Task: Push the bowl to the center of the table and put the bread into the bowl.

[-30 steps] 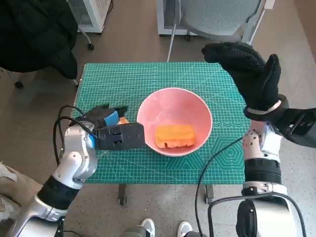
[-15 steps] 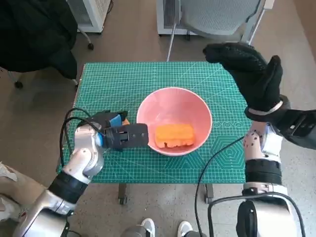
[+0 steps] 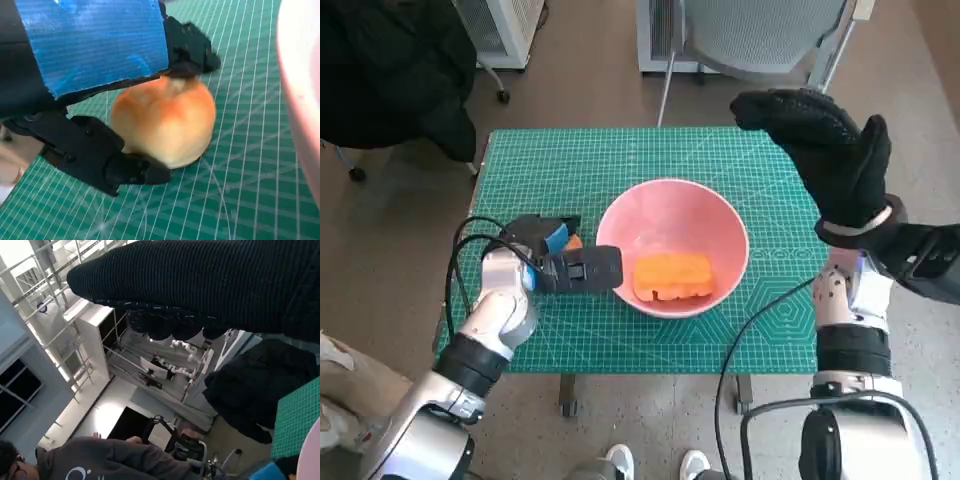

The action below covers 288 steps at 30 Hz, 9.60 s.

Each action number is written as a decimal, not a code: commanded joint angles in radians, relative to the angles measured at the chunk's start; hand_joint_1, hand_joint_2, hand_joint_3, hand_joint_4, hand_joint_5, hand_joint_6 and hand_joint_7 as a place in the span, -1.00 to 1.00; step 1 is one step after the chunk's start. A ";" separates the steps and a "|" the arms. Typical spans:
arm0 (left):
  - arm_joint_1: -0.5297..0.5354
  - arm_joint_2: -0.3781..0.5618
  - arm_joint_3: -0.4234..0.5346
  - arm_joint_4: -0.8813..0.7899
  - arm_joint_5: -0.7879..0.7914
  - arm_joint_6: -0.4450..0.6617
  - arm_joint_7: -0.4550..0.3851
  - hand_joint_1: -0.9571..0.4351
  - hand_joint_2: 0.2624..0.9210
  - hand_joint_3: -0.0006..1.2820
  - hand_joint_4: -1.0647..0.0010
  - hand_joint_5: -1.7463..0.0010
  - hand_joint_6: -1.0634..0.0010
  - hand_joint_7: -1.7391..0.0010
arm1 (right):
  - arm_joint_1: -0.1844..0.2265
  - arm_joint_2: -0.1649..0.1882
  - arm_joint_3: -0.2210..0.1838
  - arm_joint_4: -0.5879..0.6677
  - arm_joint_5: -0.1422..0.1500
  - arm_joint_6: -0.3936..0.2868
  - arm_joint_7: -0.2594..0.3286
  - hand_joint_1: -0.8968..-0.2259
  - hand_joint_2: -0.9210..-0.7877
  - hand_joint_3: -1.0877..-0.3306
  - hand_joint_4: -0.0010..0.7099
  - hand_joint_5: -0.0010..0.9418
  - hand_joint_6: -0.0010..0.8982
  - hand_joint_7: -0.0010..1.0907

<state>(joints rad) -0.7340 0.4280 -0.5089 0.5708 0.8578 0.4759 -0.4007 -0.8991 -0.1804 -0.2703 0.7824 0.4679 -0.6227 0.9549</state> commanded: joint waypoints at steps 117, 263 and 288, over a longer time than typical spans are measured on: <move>-0.045 0.076 0.188 -0.726 0.047 -0.231 -0.116 0.38 0.99 -0.91 -0.38 -0.36 -0.18 -0.28 | 0.013 0.011 0.020 -0.008 -0.007 0.010 -0.004 -0.47 -1.00 -0.33 -0.23 -1.00 -0.26 -0.99; 0.188 -0.147 0.637 -0.435 -1.040 -0.785 0.148 -0.54 1.00 -0.20 0.68 1.00 0.56 1.00 | 0.002 -0.003 0.053 -0.023 -0.101 -0.058 -0.206 -0.44 -1.00 -0.39 -0.34 -1.00 -0.33 -1.00; 0.208 -0.176 0.648 -0.455 -1.075 -0.775 0.119 -0.51 1.00 -0.18 0.72 1.00 0.57 1.00 | -0.006 -0.017 0.061 -0.032 -0.111 -0.056 -0.211 -0.45 -1.00 -0.39 -0.34 -1.00 -0.35 -1.00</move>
<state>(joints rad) -0.5394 0.2575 0.1339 0.1280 -0.2124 -0.2948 -0.2792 -0.9057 -0.1898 -0.2143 0.7450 0.3679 -0.6815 0.7488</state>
